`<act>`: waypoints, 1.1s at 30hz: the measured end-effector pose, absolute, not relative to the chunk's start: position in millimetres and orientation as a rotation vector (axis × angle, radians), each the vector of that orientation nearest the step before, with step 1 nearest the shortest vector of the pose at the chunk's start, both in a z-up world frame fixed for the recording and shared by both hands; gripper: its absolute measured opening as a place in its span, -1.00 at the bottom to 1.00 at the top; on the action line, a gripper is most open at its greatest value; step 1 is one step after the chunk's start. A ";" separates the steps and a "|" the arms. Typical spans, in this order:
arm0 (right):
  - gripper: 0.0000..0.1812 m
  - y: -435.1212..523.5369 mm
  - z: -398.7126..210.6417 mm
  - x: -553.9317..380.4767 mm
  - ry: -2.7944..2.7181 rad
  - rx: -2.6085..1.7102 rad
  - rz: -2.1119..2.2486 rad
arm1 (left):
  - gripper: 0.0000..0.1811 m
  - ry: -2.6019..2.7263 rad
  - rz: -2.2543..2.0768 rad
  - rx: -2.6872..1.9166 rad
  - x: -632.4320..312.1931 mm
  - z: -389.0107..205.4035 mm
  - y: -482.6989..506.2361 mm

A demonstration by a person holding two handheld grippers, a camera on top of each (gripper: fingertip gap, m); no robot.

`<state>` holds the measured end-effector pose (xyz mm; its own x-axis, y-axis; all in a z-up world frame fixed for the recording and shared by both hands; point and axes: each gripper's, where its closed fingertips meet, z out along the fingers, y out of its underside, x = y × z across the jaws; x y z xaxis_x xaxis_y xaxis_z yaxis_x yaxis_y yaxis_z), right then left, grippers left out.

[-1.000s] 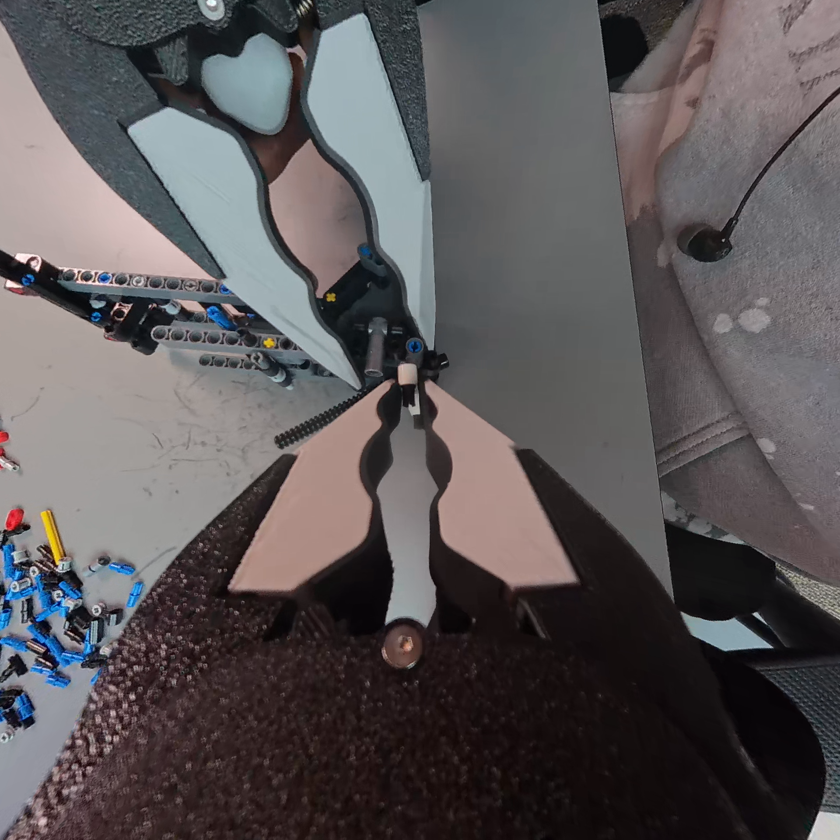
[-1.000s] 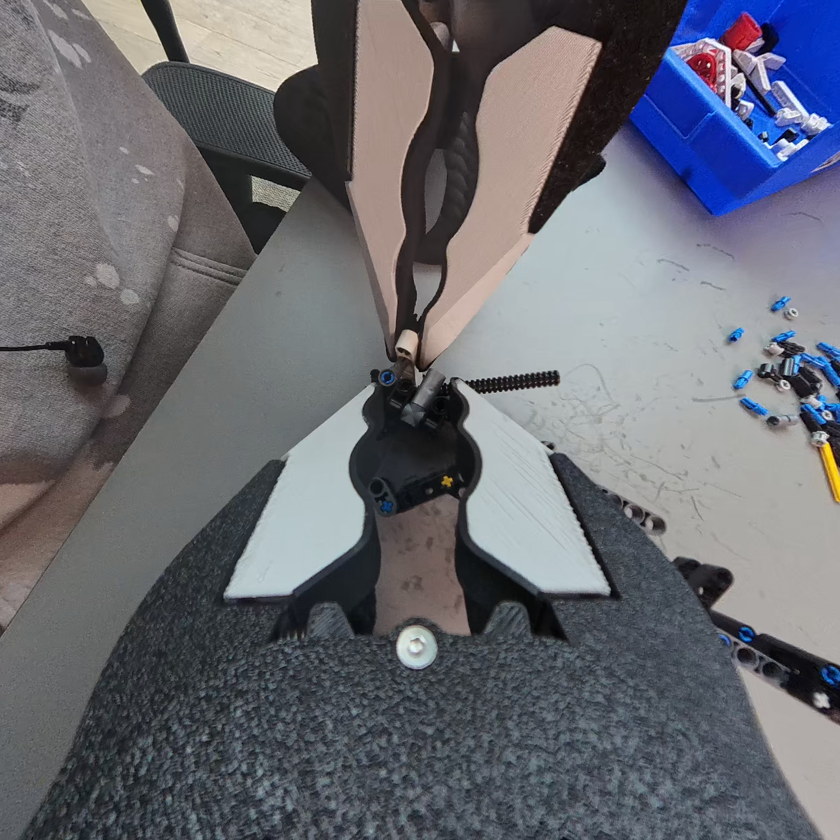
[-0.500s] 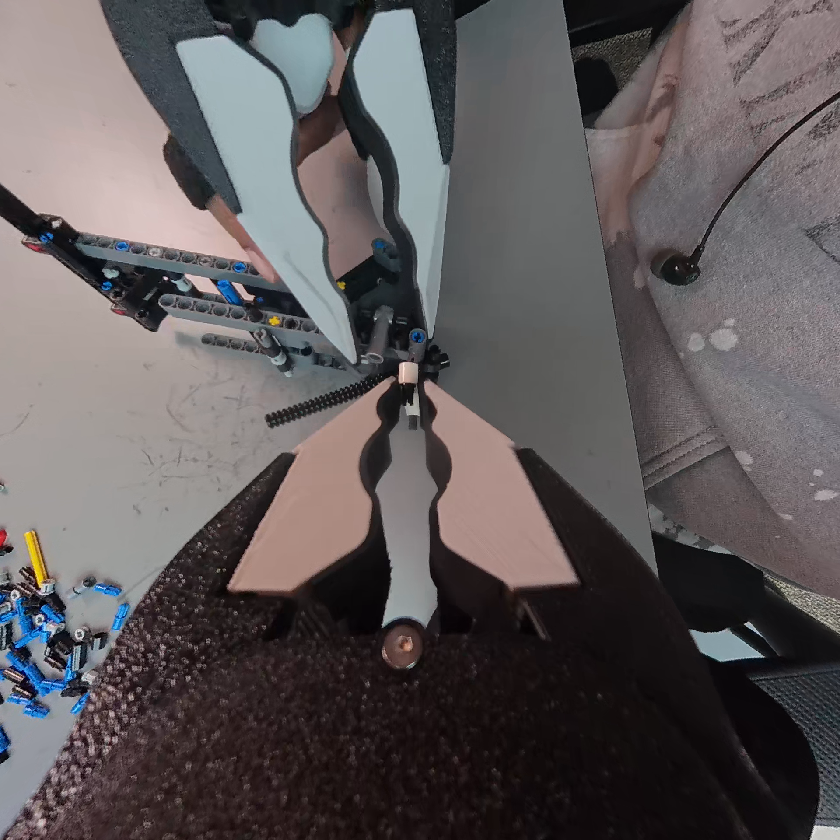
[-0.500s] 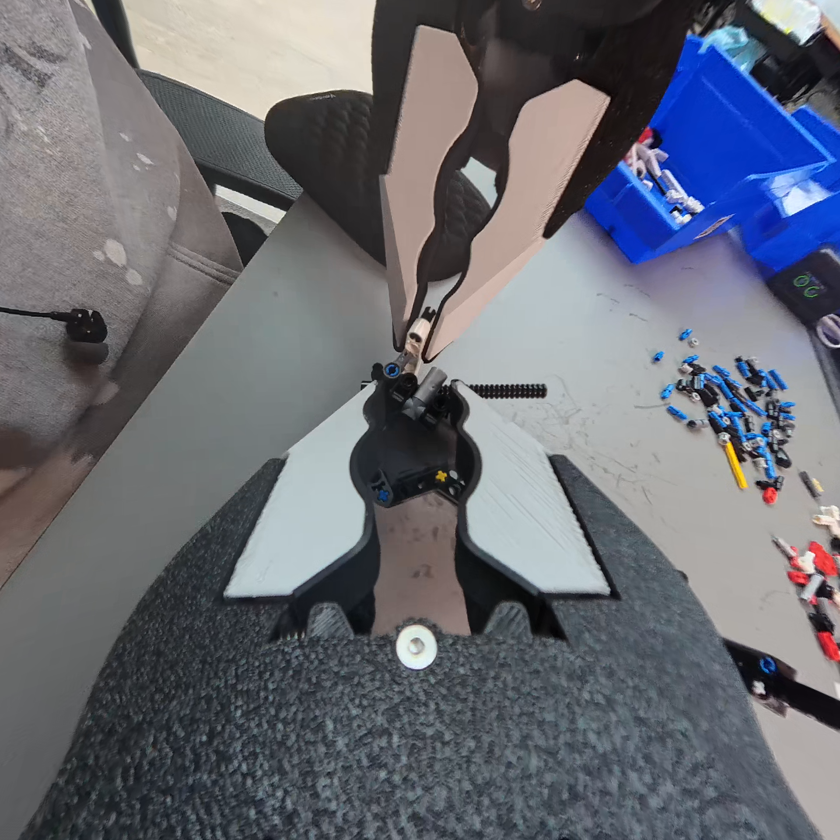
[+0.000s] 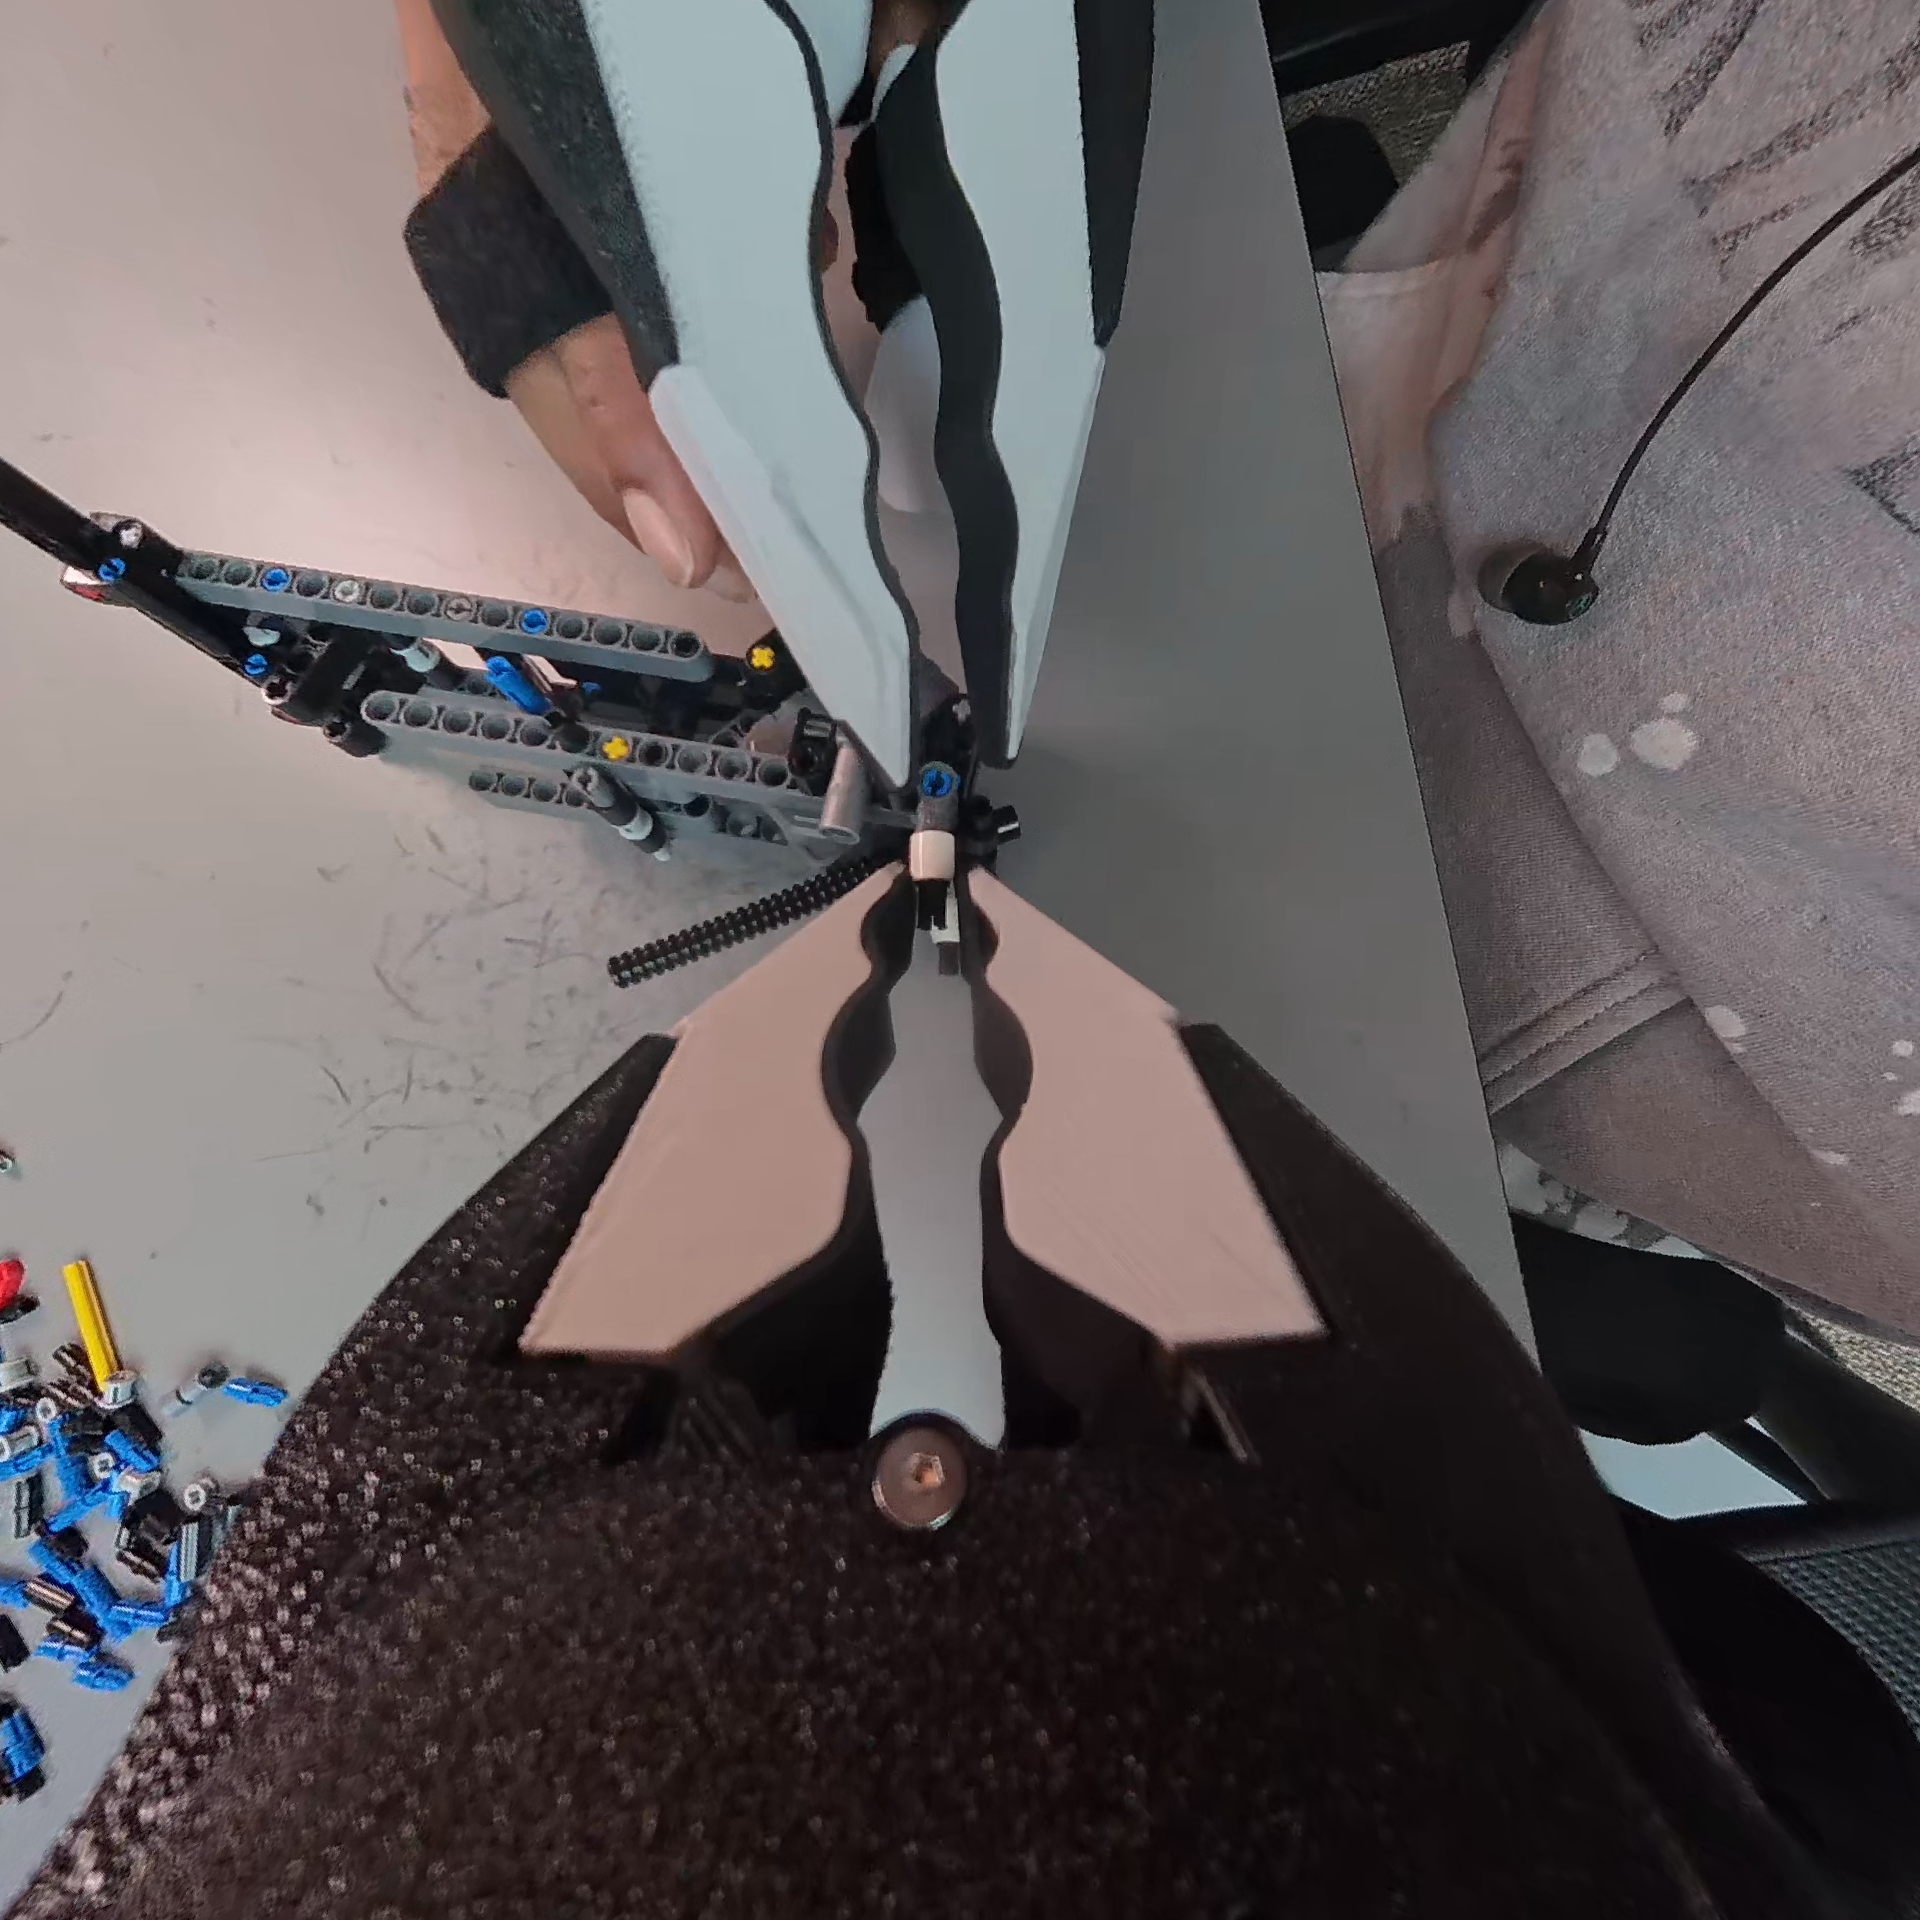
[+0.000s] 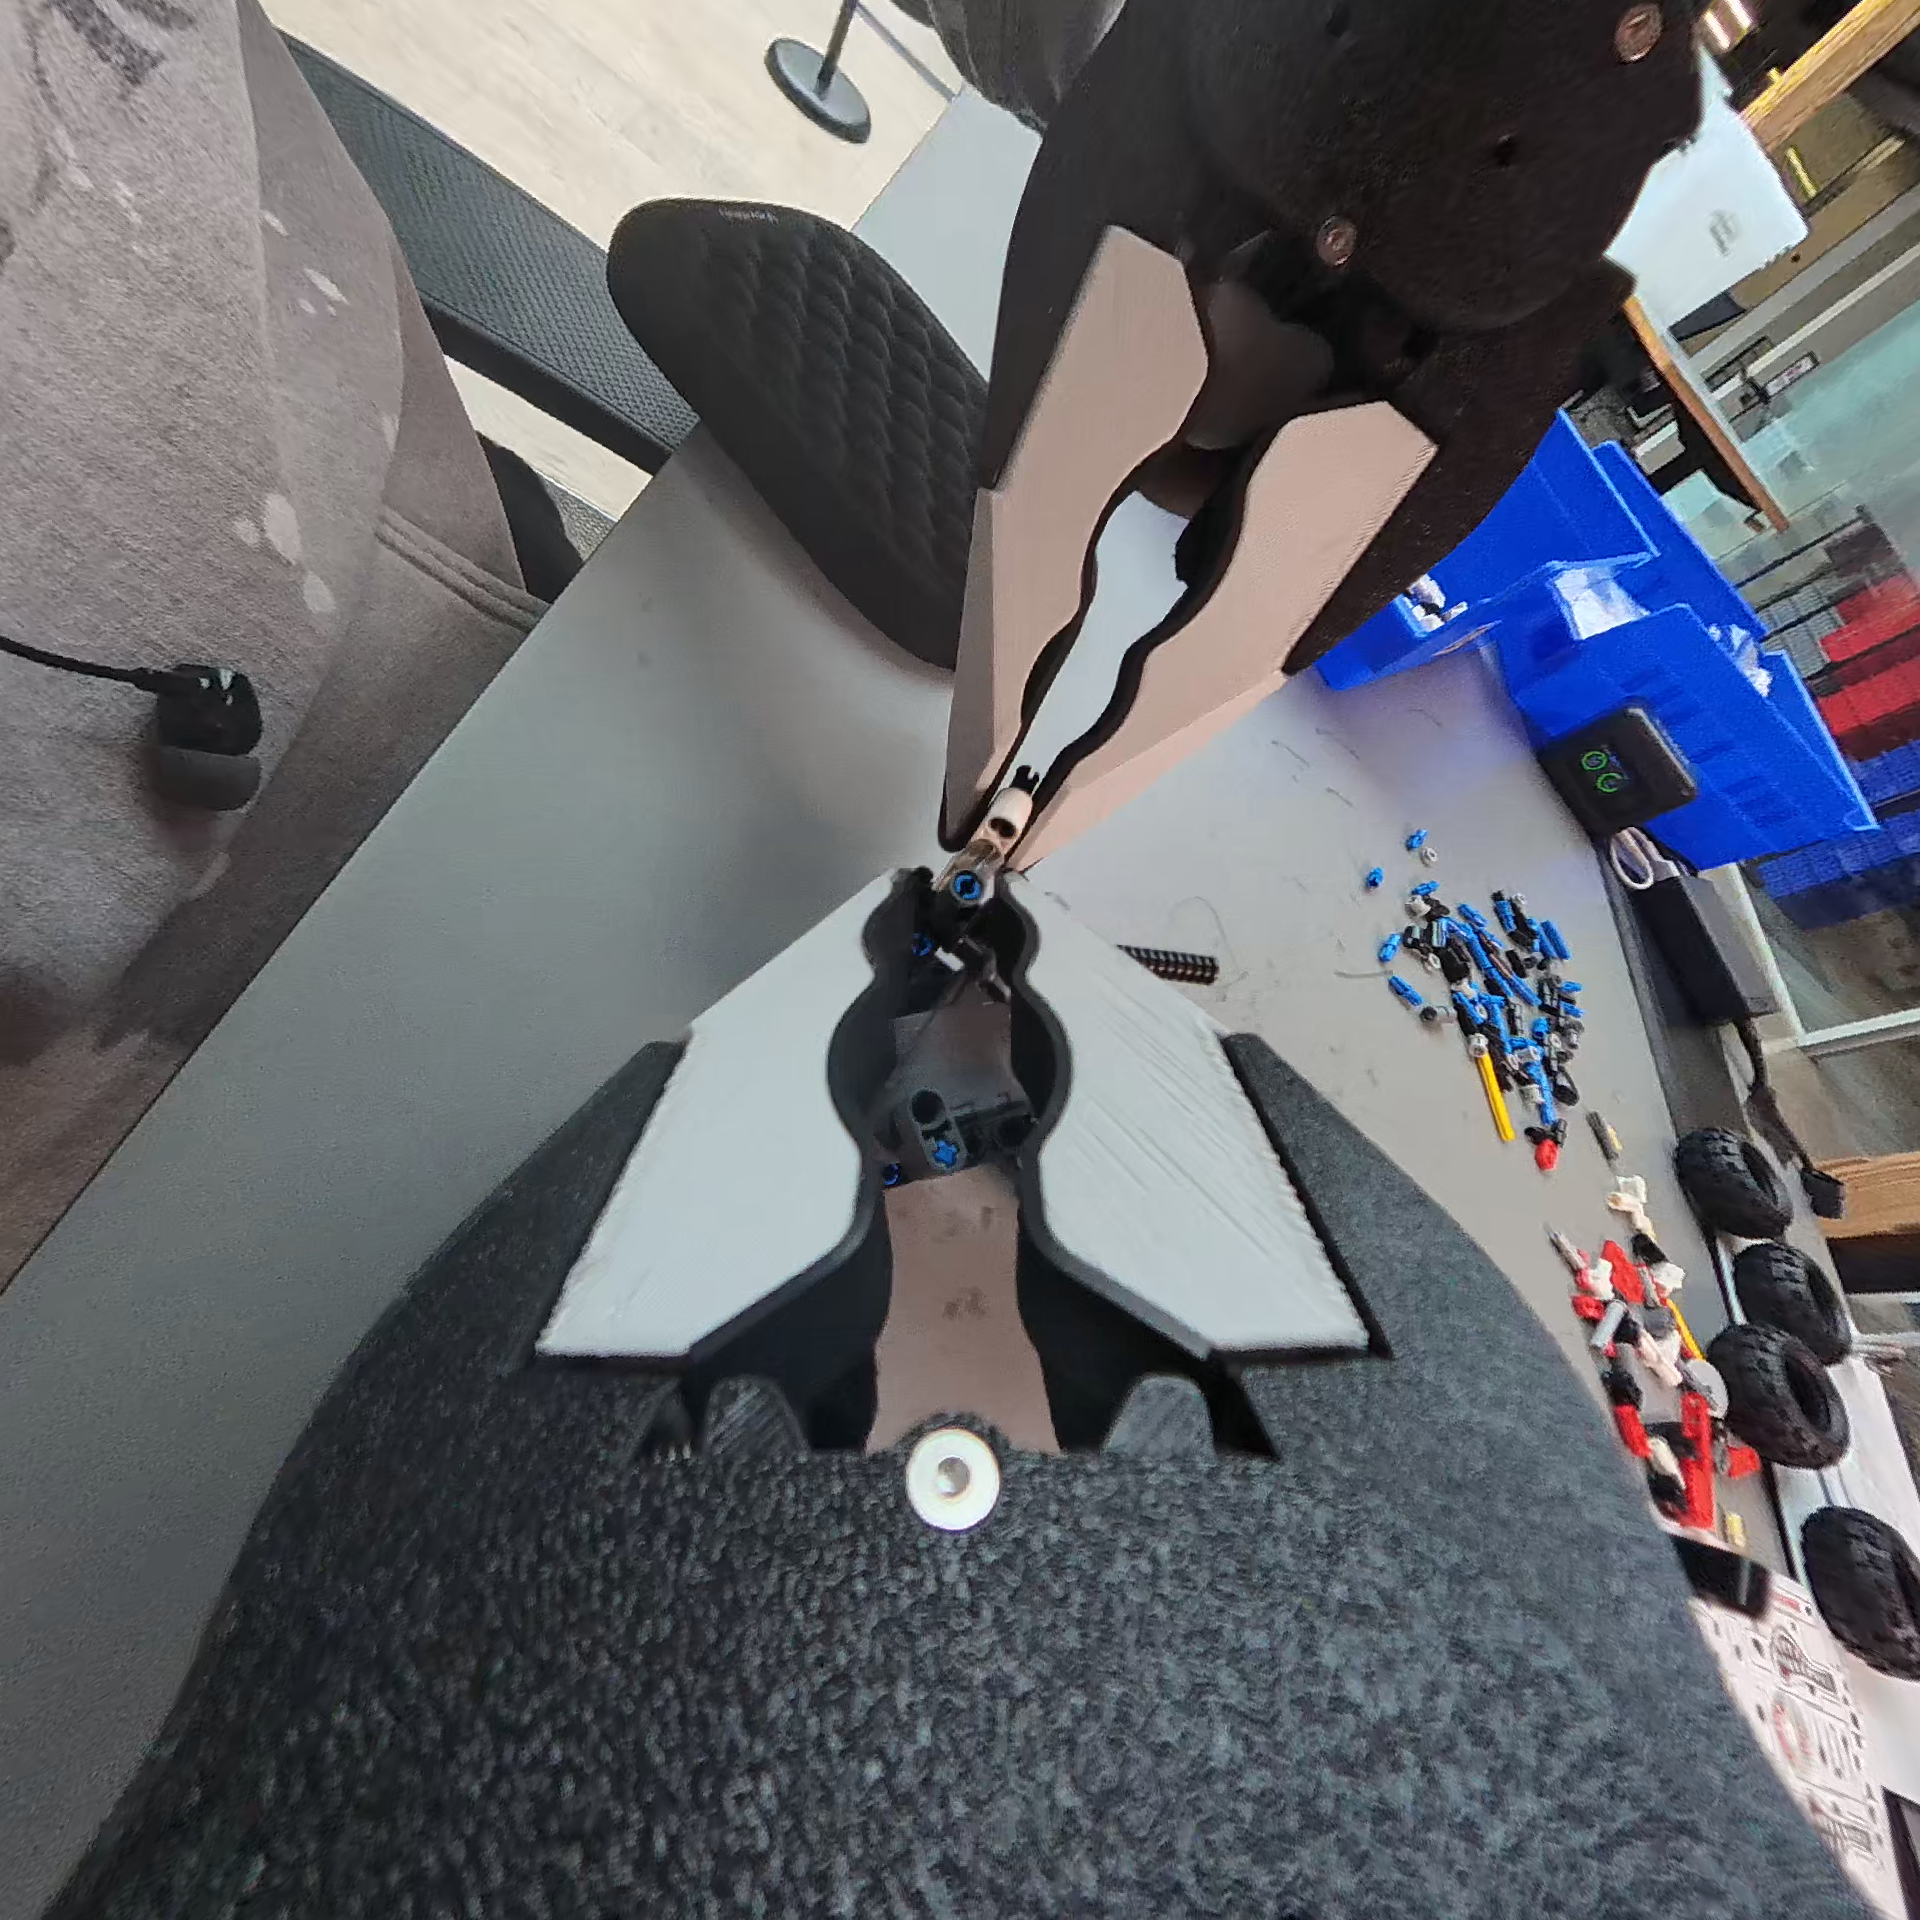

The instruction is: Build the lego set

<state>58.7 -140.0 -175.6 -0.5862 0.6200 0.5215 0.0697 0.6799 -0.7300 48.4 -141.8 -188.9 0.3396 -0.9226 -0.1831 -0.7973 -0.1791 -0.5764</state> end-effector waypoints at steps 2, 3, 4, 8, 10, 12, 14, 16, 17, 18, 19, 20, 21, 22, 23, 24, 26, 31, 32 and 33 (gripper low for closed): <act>-0.84 -139.3 -172.9 56.1 -2.074 -0.538 0.856 | -0.90 1.499 -0.287 -2.008 49.7 -188.9 -140.7; -0.84 -139.3 -172.5 55.2 -2.074 -0.532 0.842 | -0.90 1.499 -0.293 -2.004 50.4 -189.0 -140.4; -0.84 -140.0 -172.0 54.6 -2.074 -0.517 0.824 | -0.91 1.500 -0.299 -2.002 50.9 -188.8 -140.1; -0.87 -140.5 -177.8 53.5 -2.100 -0.504 0.770 | -0.90 1.498 -0.312 -1.996 51.1 -188.9 -138.4; -0.88 -139.2 -177.9 53.4 -2.098 -0.510 0.776 | -0.90 1.488 -0.318 -1.991 50.5 -188.9 -137.7; -0.88 -137.0 -178.0 52.7 -2.089 -0.516 0.777 | -0.90 1.476 -0.319 -1.986 49.5 -188.9 -136.0; -0.88 -136.0 -177.8 53.6 -2.079 -0.500 0.772 | -0.90 1.467 -0.330 -1.981 49.5 -188.8 -134.8; -0.89 -134.5 -177.6 54.9 -2.071 -0.490 0.767 | -0.90 1.464 -0.337 -1.975 49.7 -188.7 -134.4; -0.89 -133.9 -177.8 55.1 -2.072 -0.487 0.762 | -0.90 1.461 -0.339 -1.972 49.8 -188.7 -134.0; -0.90 -133.8 -177.7 54.6 -2.074 -0.484 0.754 | -0.90 1.460 -0.343 -1.968 50.0 -188.6 -133.8; -0.90 -133.6 -177.9 54.2 -2.078 -0.483 0.748 | -0.90 1.461 -0.345 -1.966 50.1 -188.7 -133.7; -0.91 -133.4 -177.9 53.8 -2.083 -0.485 0.749 | -0.90 1.463 -0.346 -1.964 50.0 -188.6 -133.5; -0.91 -133.3 -178.2 53.7 -2.089 -0.488 0.752 | -0.90 1.467 -0.347 -1.962 50.0 -188.6 -133.4; -0.91 -133.2 -178.3 53.9 -2.097 -0.486 0.752 | -0.90 1.471 -0.348 -1.959 50.1 -188.6 -133.1; -0.91 -133.1 -178.4 53.9 -2.104 -0.481 0.753 | -0.90 1.475 -0.350 -1.957 50.2 -188.6 -132.9; -0.92 -133.6 -178.6 54.3 -2.113 -0.484 0.767 | -0.90 1.479 -0.353 -1.956 50.3 -188.6 -132.6; -0.92 -135.9 -179.3 55.7 -2.132 -0.479 0.802 | -0.91 1.491 -0.373 -1.949 52.1 -188.7 -133.2; -0.92 -136.3 -179.5 55.1 -2.143 -0.469 0.819 | -0.91 1.519 -0.385 -1.942 52.1 -188.6 -133.8; -0.92 -137.0 -179.7 55.3 -2.148 -0.461 0.828 | -0.91 1.537 -0.381 -1.931 52.7 -188.8 -134.6; -0.92 -138.0 -180.0 55.9 -2.153 -0.452 0.840 | -0.91 1.559 -0.374 -1.921 53.2 -189.0 -135.5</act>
<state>55.9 -138.0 -180.0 -0.6432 0.5522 0.5304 0.0469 0.7199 -0.6925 53.2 -135.5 -189.0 0.2596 -0.9516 -0.1647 -0.7731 -0.1026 -0.6259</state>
